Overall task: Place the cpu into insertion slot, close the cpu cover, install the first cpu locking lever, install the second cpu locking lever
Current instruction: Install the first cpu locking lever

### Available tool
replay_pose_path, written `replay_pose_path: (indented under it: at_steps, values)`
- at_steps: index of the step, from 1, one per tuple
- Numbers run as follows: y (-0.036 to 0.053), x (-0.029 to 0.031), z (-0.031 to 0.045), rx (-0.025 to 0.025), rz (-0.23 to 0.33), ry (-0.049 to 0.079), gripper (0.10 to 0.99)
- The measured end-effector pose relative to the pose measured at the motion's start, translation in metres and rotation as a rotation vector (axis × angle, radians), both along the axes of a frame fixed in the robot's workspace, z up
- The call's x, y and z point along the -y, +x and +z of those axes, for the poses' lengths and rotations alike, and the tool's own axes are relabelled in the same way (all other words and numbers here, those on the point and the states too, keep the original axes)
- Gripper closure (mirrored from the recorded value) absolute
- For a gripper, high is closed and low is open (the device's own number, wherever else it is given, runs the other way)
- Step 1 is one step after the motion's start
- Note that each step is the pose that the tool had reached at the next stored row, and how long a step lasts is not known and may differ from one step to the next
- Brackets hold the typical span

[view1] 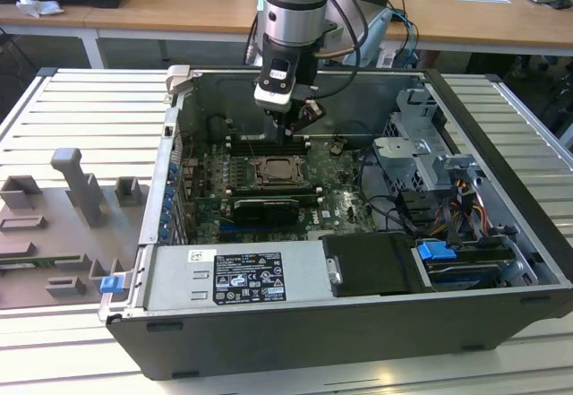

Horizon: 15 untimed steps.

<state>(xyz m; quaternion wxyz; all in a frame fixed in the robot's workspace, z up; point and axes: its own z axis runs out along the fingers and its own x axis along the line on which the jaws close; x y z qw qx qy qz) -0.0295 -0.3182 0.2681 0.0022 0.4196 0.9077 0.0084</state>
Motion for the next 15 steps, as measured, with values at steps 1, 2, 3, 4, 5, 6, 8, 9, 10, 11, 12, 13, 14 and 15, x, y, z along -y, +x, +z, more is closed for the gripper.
replay_pose_path:
  at_steps: [1,2,3,4,5,6,8,9,10,11,12,13,14,15]
  values:
    - [0.0000,0.0000,0.0000,0.0000,0.029,0.000,0.980]
    - [0.0000,0.0000,0.0000,0.0000,0.044,0.000,0.980]
    - [0.0000,0.0000,0.0000,0.0000,0.054,0.000,0.980]
    - [0.0000,0.0000,0.0000,0.0000,0.077,0.000,0.980]
    - [0.0000,0.0000,0.0000,0.0000,0.088,0.000,0.980]
    - [0.0000,0.0000,0.0000,0.0000,0.102,0.000,0.980]
    - [0.0000,0.0000,0.0000,0.0000,0.126,0.000,0.980]
    - [0.0000,0.0000,0.0000,0.0000,0.136,0.000,0.980]
    - [0.0000,0.0000,0.0000,0.0000,0.147,0.000,0.980]
    - [0.0000,0.0000,0.0000,0.0000,0.159,0.000,0.980]
    - [-0.0001,0.0000,0.0000,0.0000,0.170,0.000,0.980]
    - [-0.0001,0.0000,0.0000,0.0000,0.187,0.000,0.980]
    - [-0.0001,0.0000,0.0000,-0.0001,0.203,0.000,0.980]
    - [-0.0002,0.0000,0.0000,0.0000,0.215,0.000,0.980]
